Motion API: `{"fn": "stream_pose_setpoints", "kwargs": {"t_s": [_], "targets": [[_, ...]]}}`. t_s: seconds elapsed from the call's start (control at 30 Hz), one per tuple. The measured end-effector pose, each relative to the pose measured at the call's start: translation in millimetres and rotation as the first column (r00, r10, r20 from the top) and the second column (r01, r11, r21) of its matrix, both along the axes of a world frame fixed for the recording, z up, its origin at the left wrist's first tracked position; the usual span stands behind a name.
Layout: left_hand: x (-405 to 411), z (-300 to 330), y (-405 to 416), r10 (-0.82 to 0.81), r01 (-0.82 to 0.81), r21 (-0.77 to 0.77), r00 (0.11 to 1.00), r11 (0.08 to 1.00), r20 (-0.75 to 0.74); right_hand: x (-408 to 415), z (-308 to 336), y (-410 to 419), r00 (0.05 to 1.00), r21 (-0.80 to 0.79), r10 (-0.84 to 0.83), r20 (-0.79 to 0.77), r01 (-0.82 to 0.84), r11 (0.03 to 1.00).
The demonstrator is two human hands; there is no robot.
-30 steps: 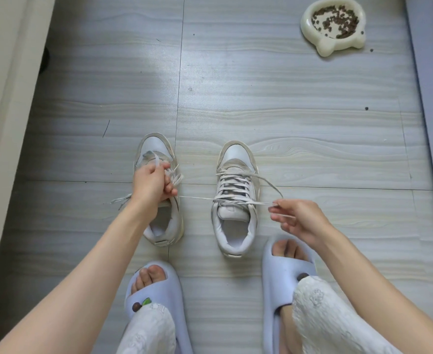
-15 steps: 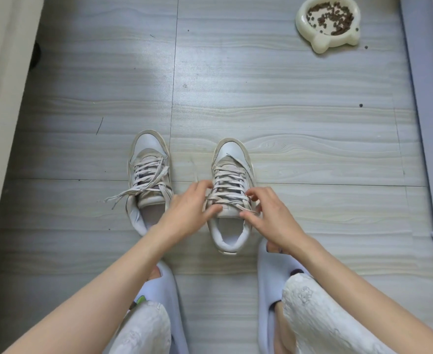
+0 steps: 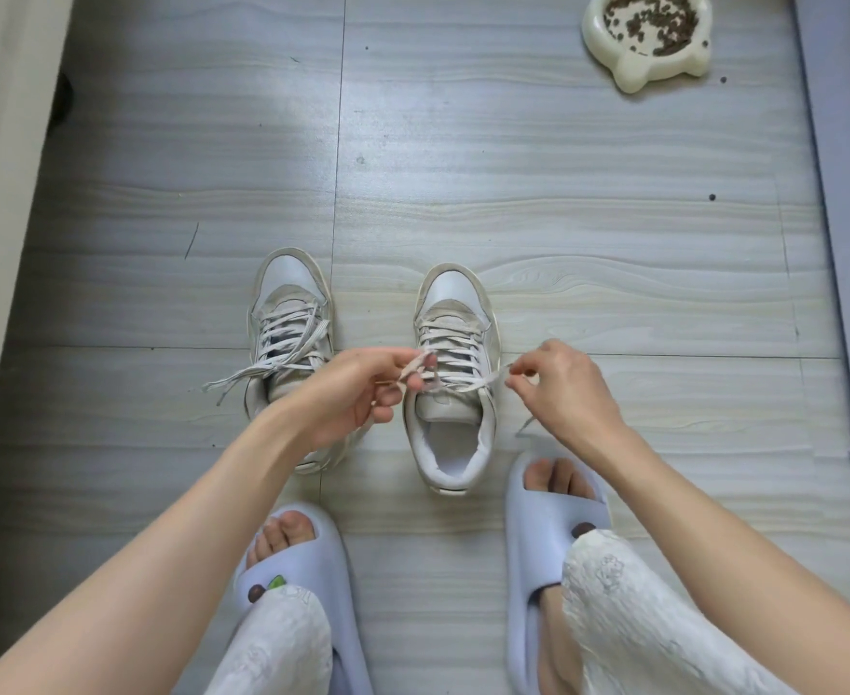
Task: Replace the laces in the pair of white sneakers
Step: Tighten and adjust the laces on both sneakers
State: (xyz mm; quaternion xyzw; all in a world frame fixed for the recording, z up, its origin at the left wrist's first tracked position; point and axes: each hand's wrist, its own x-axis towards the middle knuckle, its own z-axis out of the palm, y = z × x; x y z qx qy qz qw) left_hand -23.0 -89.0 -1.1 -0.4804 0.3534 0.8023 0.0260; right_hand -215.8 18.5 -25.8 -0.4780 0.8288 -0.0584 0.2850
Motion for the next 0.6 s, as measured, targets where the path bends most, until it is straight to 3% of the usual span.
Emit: {"fn": "stream_pose_setpoints", "kwargs": {"t_s": [0.07, 0.13, 0.2, 0.27, 0.3, 0.4, 0.6], "targets": [[-6.9, -6.4, 3.9, 0.049, -0.044, -0.120, 0.998, 0.992, 0.034, 4.9, -2.9, -7.6, 0.989, -0.191, -0.016, -0.149, -0.013, 0.982], [-11.8, -9.4, 7.1, 0.026, 0.010, -0.297, 0.993, 0.955, 0.118, 9.9, -4.9, -17.1, 0.987, -0.298, -0.028, -0.156, -0.020, 0.954], [-15.1, -12.2, 7.5, -0.007, 0.092, -0.493, 0.985, 0.865, 0.172, 17.2, 0.6, -29.1, 0.984, -0.247, -0.090, 0.153, 0.126, 0.961], [-17.7, -15.5, 6.8, -0.042, 0.162, -0.663, 0.980, 0.731, 0.192, 25.2, 6.7, -36.0, 0.828, -0.098, -0.208, 0.521, 0.300, 0.949], [-19.3, -16.9, 7.2, -0.063, 0.199, -0.722, 0.975, 0.663, 0.212, 28.9, 9.3, -36.7, 0.764, -0.058, -0.227, 0.604, 0.326, 0.944], [-24.0, -20.1, 11.6, -0.088, 0.244, -0.802, 0.968, 0.546, 0.235, 34.2, 10.5, -33.3, 0.739, -0.014, -0.218, 0.638, 0.295, 0.956], [-24.2, -21.2, 13.0, -0.083, 0.192, -0.869, 0.981, 0.456, 0.173, 31.5, 21.0, -34.6, 0.672, 0.049, -0.218, 0.708, 0.261, 0.964]]}}
